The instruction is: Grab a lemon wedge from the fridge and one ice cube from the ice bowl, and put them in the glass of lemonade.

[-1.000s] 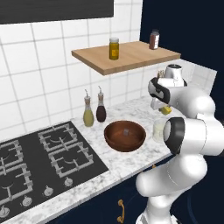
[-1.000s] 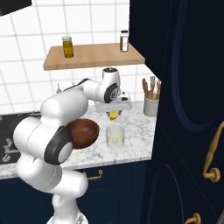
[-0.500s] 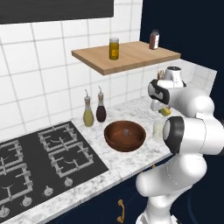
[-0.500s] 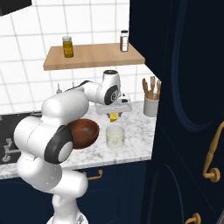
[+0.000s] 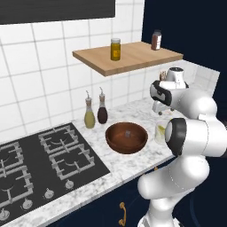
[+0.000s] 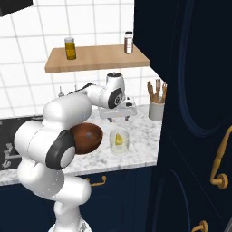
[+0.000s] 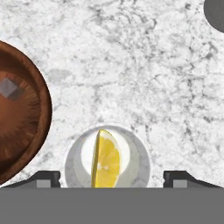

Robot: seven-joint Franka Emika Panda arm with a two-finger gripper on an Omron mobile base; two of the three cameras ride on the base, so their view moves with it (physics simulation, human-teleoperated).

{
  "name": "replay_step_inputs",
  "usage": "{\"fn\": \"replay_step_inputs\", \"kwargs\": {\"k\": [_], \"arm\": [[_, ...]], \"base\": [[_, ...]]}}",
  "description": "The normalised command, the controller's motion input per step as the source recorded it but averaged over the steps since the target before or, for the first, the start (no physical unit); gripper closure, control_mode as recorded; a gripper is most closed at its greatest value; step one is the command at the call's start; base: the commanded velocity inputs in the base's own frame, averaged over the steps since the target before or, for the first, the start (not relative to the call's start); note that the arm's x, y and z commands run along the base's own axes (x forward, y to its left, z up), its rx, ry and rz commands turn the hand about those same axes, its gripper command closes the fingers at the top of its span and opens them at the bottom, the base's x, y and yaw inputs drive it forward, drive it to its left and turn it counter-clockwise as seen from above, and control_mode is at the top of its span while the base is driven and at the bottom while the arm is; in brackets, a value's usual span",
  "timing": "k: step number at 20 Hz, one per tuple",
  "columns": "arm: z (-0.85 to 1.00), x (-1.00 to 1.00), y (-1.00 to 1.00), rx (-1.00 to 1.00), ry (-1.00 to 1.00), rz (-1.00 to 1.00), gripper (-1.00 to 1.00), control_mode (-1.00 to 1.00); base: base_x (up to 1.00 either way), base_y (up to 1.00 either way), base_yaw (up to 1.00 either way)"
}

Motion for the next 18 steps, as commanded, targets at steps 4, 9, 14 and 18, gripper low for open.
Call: {"fn": "replay_step_inputs", "kwargs": {"k": [4,9,14,18], "arm": [[0.0,0.0,0.0,0.0,0.0,0.0,-1.0,-1.0],[0.03,-0.1,0.0,0.0,0.0,0.0,-1.0,-1.0],[0.33,-0.2,0.01,0.04,-0.05,0.01,-1.0,-1.0],[0.43,-0.28,0.13,0.03,-0.16,0.05,-1.0,-1.0]], "base": [[0.0,0.0,0.0],[0.0,0.0,0.0],[0.0,0.0,0.0],[0.0,0.0,0.0]]}}
